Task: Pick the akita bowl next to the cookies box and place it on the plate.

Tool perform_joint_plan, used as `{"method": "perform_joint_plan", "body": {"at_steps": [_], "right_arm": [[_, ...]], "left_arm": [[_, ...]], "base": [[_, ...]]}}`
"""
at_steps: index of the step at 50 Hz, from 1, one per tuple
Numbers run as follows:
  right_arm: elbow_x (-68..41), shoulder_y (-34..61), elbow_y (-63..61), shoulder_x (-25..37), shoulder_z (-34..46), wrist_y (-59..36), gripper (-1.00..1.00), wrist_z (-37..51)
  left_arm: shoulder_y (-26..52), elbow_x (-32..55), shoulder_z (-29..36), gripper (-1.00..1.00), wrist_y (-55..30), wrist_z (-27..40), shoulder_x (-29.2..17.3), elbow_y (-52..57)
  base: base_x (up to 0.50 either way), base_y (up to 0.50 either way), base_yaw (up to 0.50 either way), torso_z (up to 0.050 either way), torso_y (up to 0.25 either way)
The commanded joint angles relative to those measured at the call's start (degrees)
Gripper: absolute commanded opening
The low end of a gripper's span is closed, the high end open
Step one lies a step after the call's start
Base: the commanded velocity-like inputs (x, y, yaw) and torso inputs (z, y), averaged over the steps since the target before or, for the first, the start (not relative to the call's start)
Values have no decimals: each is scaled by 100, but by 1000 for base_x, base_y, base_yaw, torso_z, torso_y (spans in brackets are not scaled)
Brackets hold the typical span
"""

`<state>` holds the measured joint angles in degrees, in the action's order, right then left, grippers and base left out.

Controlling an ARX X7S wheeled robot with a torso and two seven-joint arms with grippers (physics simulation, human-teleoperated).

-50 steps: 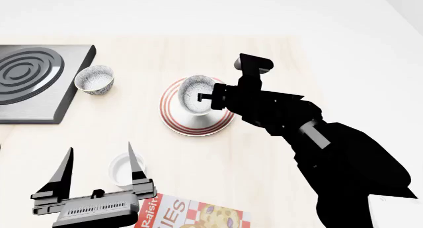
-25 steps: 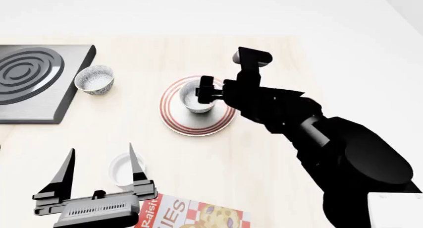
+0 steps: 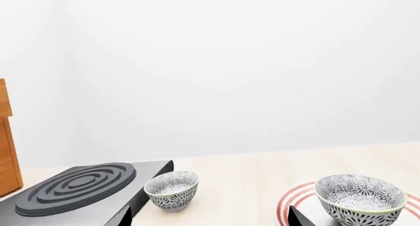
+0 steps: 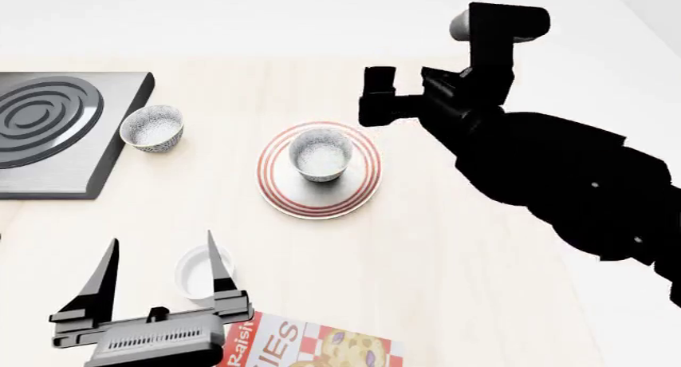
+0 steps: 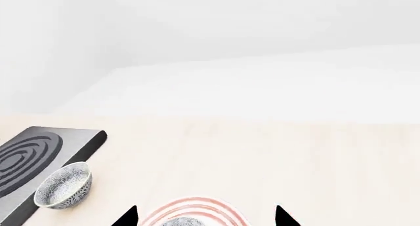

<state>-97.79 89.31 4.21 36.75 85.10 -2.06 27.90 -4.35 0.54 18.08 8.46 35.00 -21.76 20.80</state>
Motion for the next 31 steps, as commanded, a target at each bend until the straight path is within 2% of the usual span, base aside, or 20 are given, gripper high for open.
{"method": "perform_joint_plan", "body": {"at_steps": [1,3,14,21,28,30,31], "right_arm": [[1123,-187,-3183,2073,-260,746,100,1548],[1475,-354,-3682,2526,-256,941,100,1786],[3089,-1054,-4872,3753,-78,1481,100,2693],[4214,-1624,-5027,3966,181,1750,100,3266],[5323,-2256,-4749,4105,344,2700,100,3883],[5909,-2449,-4579,4149,346,2920,100,4405],[6084,-2655,-4328,4117,378,3487,100,4531]], "left_arm": [[-49,-125,-102,100,65,-77,94,63],[-57,-144,-90,100,59,-73,92,75],[-39,-155,-94,100,91,-46,77,49],[-22,-146,-119,100,133,-24,60,24],[-16,-162,-129,100,123,3,52,42],[-19,-163,-138,100,118,14,47,59],[-20,-178,-144,100,106,27,46,74]], "base": [[0,0,0,0,0],[0,0,0,0,0],[0,0,0,0,0],[0,0,0,0,0],[0,0,0,0,0],[0,0,0,0,0],[0,0,0,0,0]]}}
